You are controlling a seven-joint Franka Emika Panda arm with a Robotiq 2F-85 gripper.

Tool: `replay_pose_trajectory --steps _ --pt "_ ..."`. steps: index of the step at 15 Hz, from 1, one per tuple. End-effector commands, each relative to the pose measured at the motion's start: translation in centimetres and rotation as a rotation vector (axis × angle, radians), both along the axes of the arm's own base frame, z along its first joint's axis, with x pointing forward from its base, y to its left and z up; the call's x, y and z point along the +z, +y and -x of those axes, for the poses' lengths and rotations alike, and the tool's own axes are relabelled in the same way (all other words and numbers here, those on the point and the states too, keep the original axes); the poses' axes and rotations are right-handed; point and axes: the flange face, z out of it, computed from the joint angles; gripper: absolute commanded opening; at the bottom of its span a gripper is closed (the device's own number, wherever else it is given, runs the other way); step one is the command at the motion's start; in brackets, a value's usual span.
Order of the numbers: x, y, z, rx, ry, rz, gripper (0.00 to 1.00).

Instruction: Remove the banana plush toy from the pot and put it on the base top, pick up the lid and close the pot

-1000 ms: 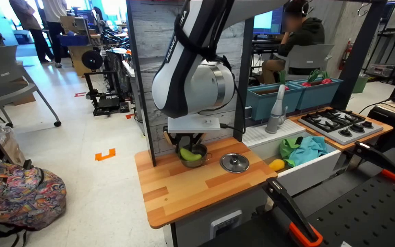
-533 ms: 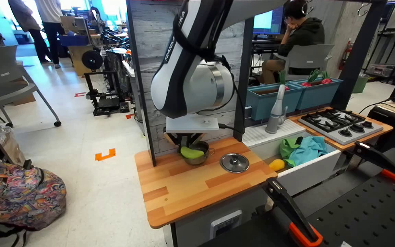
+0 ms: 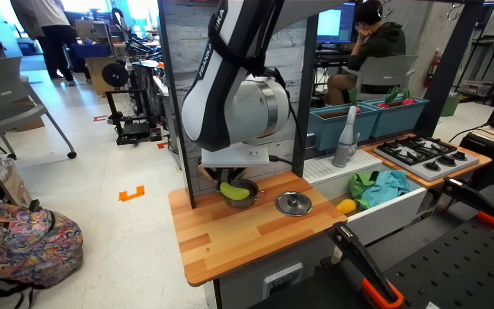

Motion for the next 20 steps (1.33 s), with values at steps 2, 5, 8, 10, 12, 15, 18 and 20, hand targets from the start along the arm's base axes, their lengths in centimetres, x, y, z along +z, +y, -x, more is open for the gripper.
replay_pose_trajectory --steps 2,5,8,10,12,15,18,20 --pt "3.2 0.5 2.4 0.015 -0.065 -0.016 0.06" --pt "3.3 1.3 3.9 0.068 -0.032 -0.014 0.06" --pt "1.4 3.1 4.9 0.152 0.029 -0.006 0.06" --pt "0.2 4.5 5.6 0.205 0.060 -0.006 0.06" --pt "-0.9 5.6 6.2 0.246 0.105 0.006 0.06" --pt "-1.9 6.1 6.5 0.275 0.154 0.023 0.06" --pt "-2.5 5.8 6.5 0.289 0.195 0.050 0.55" --pt "-2.3 5.5 6.5 0.287 0.216 0.060 0.70"
